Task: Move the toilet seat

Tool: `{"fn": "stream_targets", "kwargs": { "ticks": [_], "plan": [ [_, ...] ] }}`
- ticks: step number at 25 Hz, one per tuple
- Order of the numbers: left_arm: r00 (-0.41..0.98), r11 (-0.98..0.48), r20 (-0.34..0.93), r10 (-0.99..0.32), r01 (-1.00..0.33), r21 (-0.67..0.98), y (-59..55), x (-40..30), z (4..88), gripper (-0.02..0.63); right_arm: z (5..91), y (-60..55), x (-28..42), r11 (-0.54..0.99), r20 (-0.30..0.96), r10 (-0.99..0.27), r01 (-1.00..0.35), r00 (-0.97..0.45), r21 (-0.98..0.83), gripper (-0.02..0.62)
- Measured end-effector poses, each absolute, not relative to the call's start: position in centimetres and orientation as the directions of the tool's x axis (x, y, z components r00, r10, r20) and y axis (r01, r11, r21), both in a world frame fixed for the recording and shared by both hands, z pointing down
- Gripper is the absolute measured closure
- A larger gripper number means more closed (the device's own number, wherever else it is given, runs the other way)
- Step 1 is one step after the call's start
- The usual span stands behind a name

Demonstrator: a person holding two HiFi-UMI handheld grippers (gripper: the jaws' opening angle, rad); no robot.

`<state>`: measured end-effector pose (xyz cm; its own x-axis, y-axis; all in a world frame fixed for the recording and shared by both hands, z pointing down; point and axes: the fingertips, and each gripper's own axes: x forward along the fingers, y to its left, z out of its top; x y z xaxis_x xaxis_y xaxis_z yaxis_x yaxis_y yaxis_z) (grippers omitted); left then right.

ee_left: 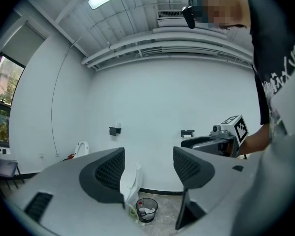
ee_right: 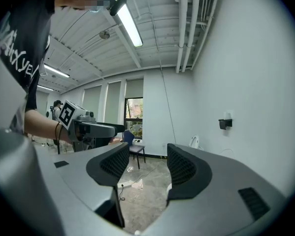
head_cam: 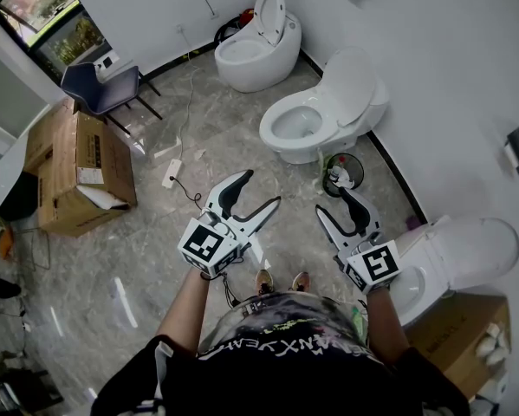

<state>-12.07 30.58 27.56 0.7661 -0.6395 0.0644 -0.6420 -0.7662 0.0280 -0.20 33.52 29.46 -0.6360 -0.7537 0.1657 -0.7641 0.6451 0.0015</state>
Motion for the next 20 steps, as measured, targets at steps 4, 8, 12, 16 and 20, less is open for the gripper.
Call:
{"fn": "stream_targets", "kwargs": {
  "ticks": [4,8,12,16,20],
  "plan": [
    [0.753,-0.754,0.068,-0.654,-0.656,0.02,30.3,-12.13,27.78,0.244,29.42,33.47,-0.3,0.659,0.162,-0.743,-0.752,-0.65,0.004,0.299],
    [0.739,-0.74,0.069,-0.67,-0.673,0.017,29.92,-12.37,27.88,0.21,29.48,33.25,-0.16,0.659,0.154,-0.744,-0.752,-0.651,0.004,0.211],
    [0.733,-0.734,0.068,-0.677,-0.679,0.013,30.07,-12.62,27.76,0.199,29.6,33.38,-0.48,0.666,0.16,-0.738,-0.746,-0.655,0.016,0.079],
    [0.728,-0.729,0.068,-0.682,-0.684,0.008,30.11,-12.75,27.61,0.198,29.73,33.3,-0.81,0.667,0.182,-0.735,-0.744,-0.654,0.019,0.015],
    [0.727,-0.729,0.07,-0.683,-0.685,0.005,30.22,-12.75,27.61,0.198,29.74,33.37,-0.81,0.668,0.186,-0.734,-0.744,-0.653,0.024,0.011]
  ]
}}
